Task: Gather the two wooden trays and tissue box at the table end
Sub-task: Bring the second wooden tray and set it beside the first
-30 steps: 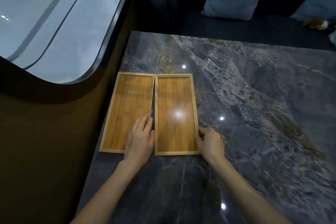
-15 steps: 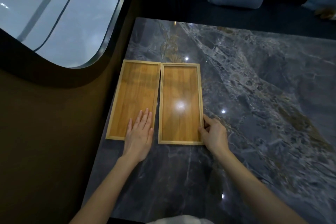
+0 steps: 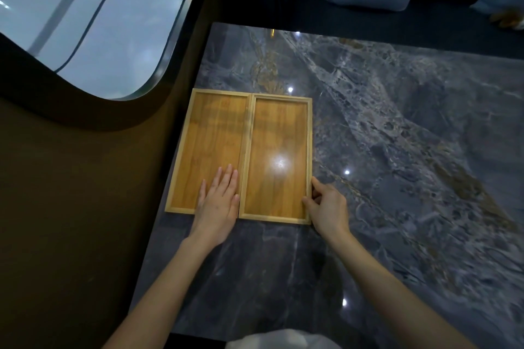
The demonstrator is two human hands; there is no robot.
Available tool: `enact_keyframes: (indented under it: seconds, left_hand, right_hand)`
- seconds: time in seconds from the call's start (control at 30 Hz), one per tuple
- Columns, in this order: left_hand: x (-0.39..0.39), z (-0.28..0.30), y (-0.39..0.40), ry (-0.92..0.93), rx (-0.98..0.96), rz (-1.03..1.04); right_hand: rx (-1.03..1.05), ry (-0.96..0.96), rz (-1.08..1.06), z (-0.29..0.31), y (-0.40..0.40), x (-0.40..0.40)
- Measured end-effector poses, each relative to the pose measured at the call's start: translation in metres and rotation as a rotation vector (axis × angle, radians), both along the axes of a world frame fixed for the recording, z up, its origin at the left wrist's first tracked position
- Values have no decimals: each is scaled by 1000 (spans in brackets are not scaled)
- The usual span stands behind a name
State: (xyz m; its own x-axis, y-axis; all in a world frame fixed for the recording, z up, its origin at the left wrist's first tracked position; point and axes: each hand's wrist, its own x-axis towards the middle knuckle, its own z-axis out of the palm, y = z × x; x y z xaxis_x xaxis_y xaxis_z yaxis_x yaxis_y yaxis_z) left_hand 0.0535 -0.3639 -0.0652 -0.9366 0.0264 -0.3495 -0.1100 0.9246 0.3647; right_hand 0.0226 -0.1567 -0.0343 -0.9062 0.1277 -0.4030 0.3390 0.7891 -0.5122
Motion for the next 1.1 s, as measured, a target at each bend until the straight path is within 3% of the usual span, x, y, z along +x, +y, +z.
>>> enact_keyframes:
  seconds: [1.1]
  left_hand:
    - [1,0,1,-6,-24,-5]
  right_hand:
    - [7,36,-8,-14,0,2]
